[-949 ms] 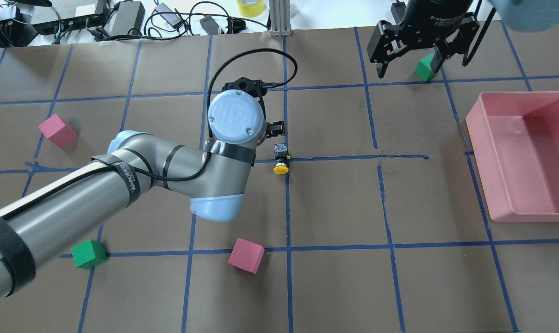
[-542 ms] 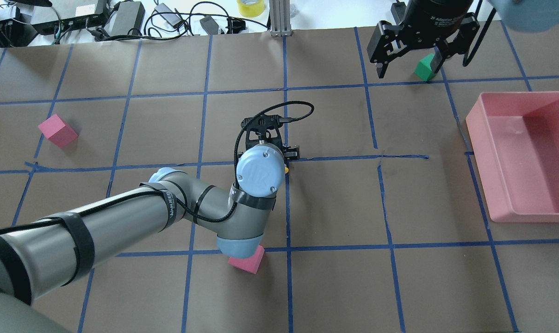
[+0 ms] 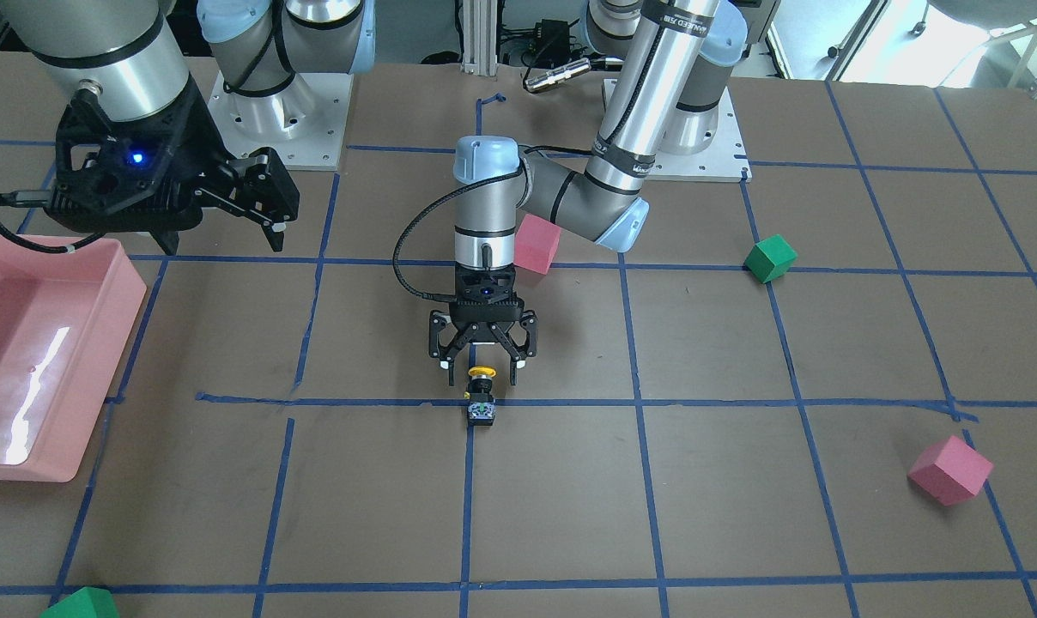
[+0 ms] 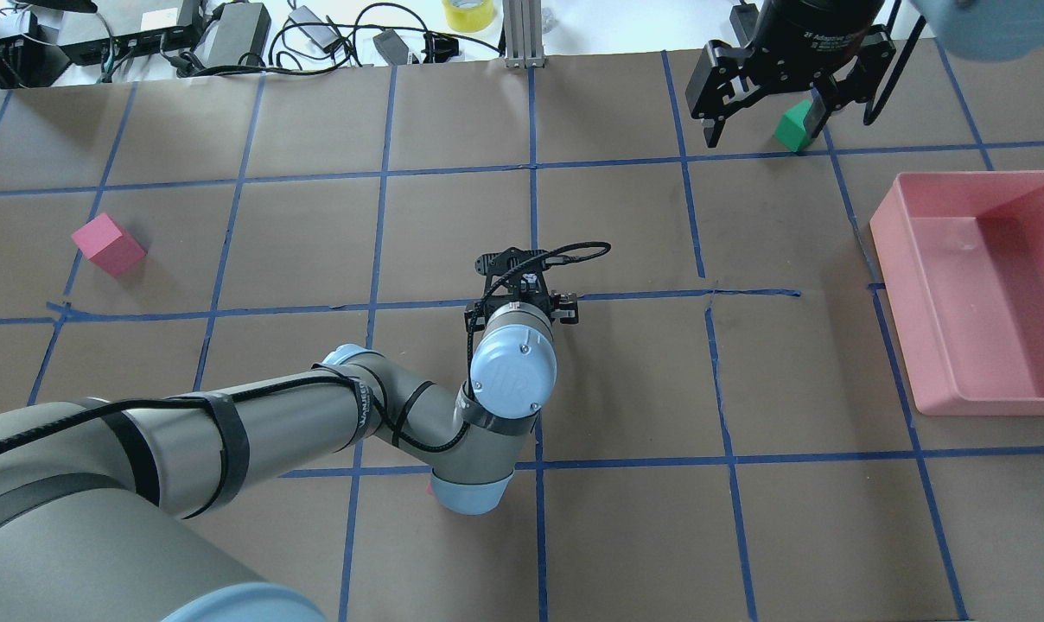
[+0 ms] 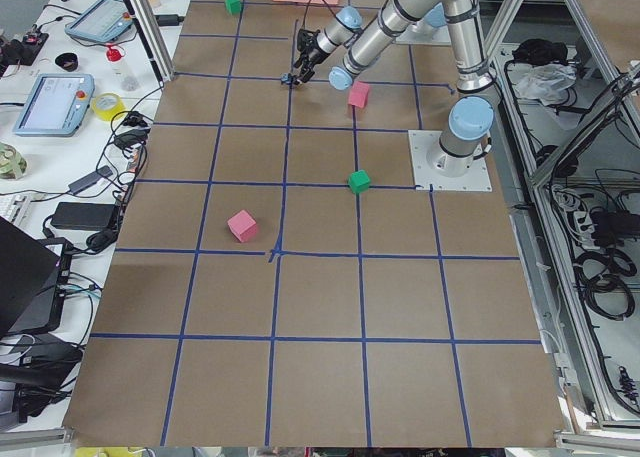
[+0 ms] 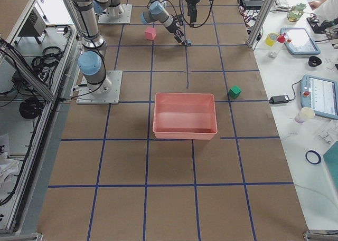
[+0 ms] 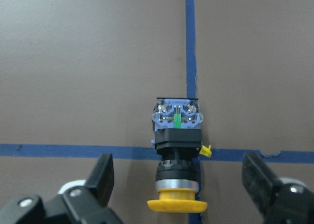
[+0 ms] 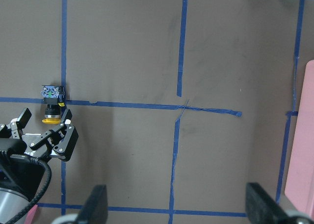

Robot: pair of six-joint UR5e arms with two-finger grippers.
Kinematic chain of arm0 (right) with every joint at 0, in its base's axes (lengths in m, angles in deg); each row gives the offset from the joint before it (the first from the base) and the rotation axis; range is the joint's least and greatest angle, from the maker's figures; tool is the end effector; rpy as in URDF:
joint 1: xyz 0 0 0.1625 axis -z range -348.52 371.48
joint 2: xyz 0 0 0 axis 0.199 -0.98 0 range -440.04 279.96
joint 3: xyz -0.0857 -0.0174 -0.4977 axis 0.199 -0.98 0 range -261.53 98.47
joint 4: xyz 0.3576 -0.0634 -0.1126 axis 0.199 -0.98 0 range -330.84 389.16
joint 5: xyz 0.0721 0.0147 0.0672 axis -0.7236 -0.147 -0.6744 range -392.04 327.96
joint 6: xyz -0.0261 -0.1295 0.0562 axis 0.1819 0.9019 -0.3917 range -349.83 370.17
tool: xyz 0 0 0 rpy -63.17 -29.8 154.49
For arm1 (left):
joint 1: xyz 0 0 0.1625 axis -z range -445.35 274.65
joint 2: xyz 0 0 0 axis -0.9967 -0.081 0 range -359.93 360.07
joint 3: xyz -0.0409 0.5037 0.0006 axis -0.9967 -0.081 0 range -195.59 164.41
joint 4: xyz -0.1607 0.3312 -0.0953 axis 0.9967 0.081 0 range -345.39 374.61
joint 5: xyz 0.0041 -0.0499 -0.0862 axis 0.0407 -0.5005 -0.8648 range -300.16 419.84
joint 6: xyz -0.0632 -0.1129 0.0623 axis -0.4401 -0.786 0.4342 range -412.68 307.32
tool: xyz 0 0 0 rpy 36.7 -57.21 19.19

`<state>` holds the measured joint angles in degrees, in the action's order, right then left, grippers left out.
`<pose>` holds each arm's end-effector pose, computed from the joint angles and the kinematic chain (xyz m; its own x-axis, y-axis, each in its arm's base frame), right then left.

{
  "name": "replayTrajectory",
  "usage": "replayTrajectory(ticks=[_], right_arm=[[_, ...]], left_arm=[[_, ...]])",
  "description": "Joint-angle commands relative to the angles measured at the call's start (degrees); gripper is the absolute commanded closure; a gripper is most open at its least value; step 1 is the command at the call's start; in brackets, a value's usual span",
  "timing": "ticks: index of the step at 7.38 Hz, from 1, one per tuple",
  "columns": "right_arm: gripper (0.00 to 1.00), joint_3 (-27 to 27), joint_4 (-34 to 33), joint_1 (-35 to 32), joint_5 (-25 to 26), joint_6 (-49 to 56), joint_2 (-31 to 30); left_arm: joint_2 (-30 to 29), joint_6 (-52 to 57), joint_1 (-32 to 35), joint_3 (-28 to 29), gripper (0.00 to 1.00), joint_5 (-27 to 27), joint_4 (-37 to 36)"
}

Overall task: Align button upright
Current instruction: 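Lower the left gripper and grasp the button switch body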

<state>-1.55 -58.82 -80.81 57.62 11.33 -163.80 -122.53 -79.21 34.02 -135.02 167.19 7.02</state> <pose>0.1546 -0.5084 0.5479 -0.9982 -0.0602 -0.0054 -0.0600 0.9977 -0.0308 -0.3732 -0.4786 0.2203 -0.9985 -0.0329 0.0429 -0.0526 0.7758 -0.6287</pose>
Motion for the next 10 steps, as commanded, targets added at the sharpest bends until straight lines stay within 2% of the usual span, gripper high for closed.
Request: replayTrajectory(ticks=[1, 2, 4, 5, 6, 7, 9, 10], right_arm=[[0.0, 0.0, 0.0, 0.0, -0.1, 0.1, 0.0], [0.0, 0.0, 0.0, 0.0, -0.1, 0.1, 0.0], [0.0, 0.0, 0.0, 0.0, -0.3, 0.0, 0.0], [0.0, 0.0, 0.0, 0.0, -0.3, 0.1, 0.0], [0.0, 0.0, 0.0, 0.0, -0.3, 0.1, 0.0], [0.0, 0.0, 0.0, 0.0, -0.3, 0.1, 0.0], [0.0, 0.0, 0.0, 0.0, -0.4, 0.1, 0.0], [0.0, 0.0, 0.0, 0.0, -0.4, 0.1, 0.0]], left_arm=[[-0.5, 0.0, 0.1, -3.2, 0.13, -0.3, -5.9], [-1.0, 0.1, 0.1, -3.1, 0.19, -0.5, -6.2], [-2.3, 0.0, 0.1, -1.5, 0.21, -0.6, -6.2], [-2.8, 0.0, 0.1, -1.4, 0.25, -0.5, -6.2], [-3.4, 0.1, 0.1, -1.5, 0.36, -0.4, -6.2], [-3.5, 0.2, 0.1, -1.5, 0.63, -0.4, -6.2], [-2.5, 2.1, 0.1, -0.9, 1.0, -0.3, -6.0], [-2.1, 3.0, -0.2, 0.2, 1.0, -0.4, -5.3]])
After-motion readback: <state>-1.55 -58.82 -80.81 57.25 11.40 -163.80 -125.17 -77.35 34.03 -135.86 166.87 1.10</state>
